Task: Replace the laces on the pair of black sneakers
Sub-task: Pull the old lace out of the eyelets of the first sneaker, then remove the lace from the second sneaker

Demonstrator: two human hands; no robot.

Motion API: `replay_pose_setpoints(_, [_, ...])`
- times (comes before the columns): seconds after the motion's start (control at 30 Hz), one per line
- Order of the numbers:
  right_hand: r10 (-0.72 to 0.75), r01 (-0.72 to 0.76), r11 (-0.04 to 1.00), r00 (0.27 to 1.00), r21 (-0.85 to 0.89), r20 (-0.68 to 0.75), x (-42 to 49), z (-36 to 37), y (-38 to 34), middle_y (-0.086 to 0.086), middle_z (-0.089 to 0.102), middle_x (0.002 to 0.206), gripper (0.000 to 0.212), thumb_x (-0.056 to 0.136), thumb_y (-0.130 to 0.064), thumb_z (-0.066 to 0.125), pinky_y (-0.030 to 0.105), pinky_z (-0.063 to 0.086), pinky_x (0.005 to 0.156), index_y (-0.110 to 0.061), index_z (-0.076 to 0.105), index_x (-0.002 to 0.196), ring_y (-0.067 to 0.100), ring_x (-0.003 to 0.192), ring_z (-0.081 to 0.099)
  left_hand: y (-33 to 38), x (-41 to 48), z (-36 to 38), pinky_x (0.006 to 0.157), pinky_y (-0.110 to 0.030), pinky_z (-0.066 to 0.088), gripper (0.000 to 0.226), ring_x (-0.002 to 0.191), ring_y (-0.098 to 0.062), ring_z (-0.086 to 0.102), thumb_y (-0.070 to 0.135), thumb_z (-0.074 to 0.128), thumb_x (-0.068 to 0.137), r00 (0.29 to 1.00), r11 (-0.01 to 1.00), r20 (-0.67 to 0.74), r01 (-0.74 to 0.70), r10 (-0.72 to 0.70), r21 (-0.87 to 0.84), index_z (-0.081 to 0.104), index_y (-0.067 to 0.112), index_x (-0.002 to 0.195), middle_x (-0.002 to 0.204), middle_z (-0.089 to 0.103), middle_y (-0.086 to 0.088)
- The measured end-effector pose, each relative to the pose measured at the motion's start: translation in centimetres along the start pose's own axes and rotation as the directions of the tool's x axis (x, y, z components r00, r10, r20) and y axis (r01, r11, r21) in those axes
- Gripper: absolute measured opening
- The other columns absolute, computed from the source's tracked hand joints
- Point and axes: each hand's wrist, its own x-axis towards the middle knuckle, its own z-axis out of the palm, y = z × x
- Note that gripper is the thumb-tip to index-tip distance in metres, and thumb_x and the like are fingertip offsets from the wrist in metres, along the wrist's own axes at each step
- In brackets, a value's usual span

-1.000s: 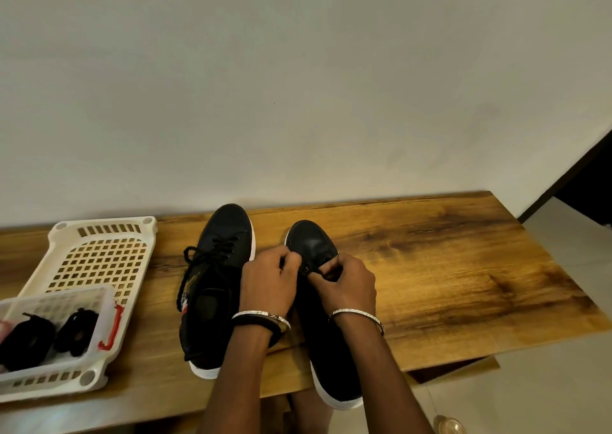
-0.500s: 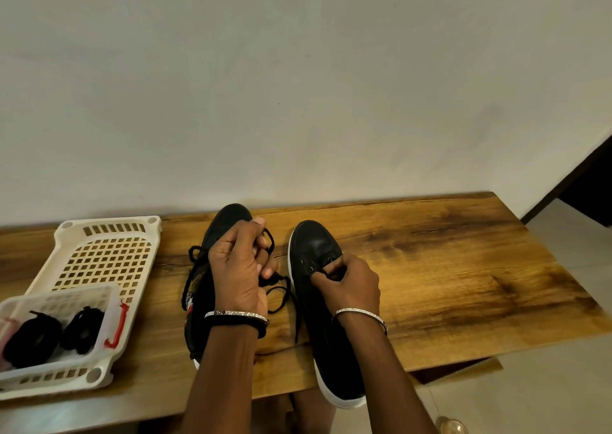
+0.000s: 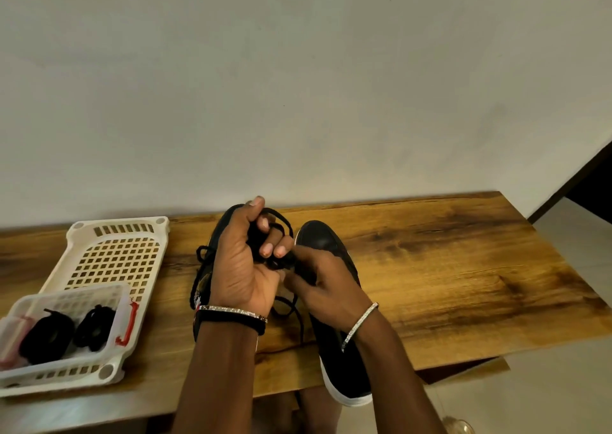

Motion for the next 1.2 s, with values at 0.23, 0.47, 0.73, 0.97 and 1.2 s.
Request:
replay_pose_setpoints(0.23, [0.197, -0.091, 0.76, 0.976, 0.643, -0.095, -0.5, -3.7, -1.7, 0.006, 0.055, 0.068, 0.017, 0.093, -0.013, 0.06, 0.026, 0.051, 0.064, -0.012, 0.073, 0.083, 0.021, 0.062, 0.051, 0.1, 0.7, -1.2, 0.054, -0.028, 0.037, 0.024, 0.042, -0.01, 0.034, 0.018, 0.056, 0.095, 0.981, 0.962, -0.159, -0.067, 0.113, 0.266, 0.051, 0.017, 0.072, 0.061, 0.044, 0.006])
replay_pose_setpoints(0.47, [0.207, 0.114, 0.273, 0.963, 0.955, -0.174, -0.4, -3.9, -4.0, 0.022, 0.064, 0.127, 0.023, 0.089, -0.021, 0.049, 0.049, 0.041, 0.087, 0.0, 0.059, 0.088, 0.038, 0.105, 0.056, -2.9, -0.3, 1.9, 0.055, -0.029, 0.032, 0.036, 0.048, -0.011, 0.035, 0.019, 0.048, 0.097, 0.988, 0.911, -0.138, 0.114, -0.064, 0.396, 0.046, 0.017, 0.061, 0.063, 0.049, 0.0])
replay_pose_setpoints(0.73, [0.321, 0.427, -0.01, 0.858, 0.904, -0.401, -3.1, -9.6, -6.0, 0.001, 0.032, 0.059, 0.026, 0.09, -0.024, 0.043, 0.03, 0.037, 0.063, -0.015, 0.044, 0.066, 0.015, 0.05, 0.03, -8.6, -2.3, 7.9, 0.062, -0.028, 0.047, 0.012, 0.071, -0.02, 0.059, 0.007, 0.046, 0.091, 0.976, 0.919, -0.077, 0.219, -0.205, 0.327, 0.057, 0.009, 0.087, 0.072, 0.063, -0.004])
replay_pose_setpoints(0.97, [0.485, 0.416, 0.384, 0.668, 0.824, -0.564, -5.9, -17.1, -5.1, -0.001, 0.027, 0.057, 0.035, 0.097, -0.037, 0.046, 0.029, 0.024, 0.05, -0.016, 0.043, 0.068, 0.013, 0.048, 0.021, -14.3, -3.2, 13.3, 0.061, -0.029, 0.043, 0.022, 0.061, -0.018, 0.054, 0.012, 0.049, 0.094, 0.894, 0.853, -0.075, 0.444, -0.442, 0.274, 0.057, 0.012, 0.074, 0.069, 0.058, -0.006])
replay_pose_setpoints(1.2, [0.5, 0.279, 0.691, 0.482, 0.667, -0.72, -6.4, -25.1, -0.4, -0.006, 0.042, 0.062, 0.032, 0.096, -0.007, 0.053, 0.023, 0.033, 0.053, -0.018, 0.049, 0.067, 0.007, 0.049, 0.031, -20.5, -0.6, 15.2, 0.068, -0.033, 0.045, 0.015, 0.078, -0.021, 0.056, 0.012, 0.047, 0.097, 0.837, 0.79, -0.059, 0.534, -0.544, 0.303, 0.062, 0.01, 0.096, 0.093, 0.062, -0.01])
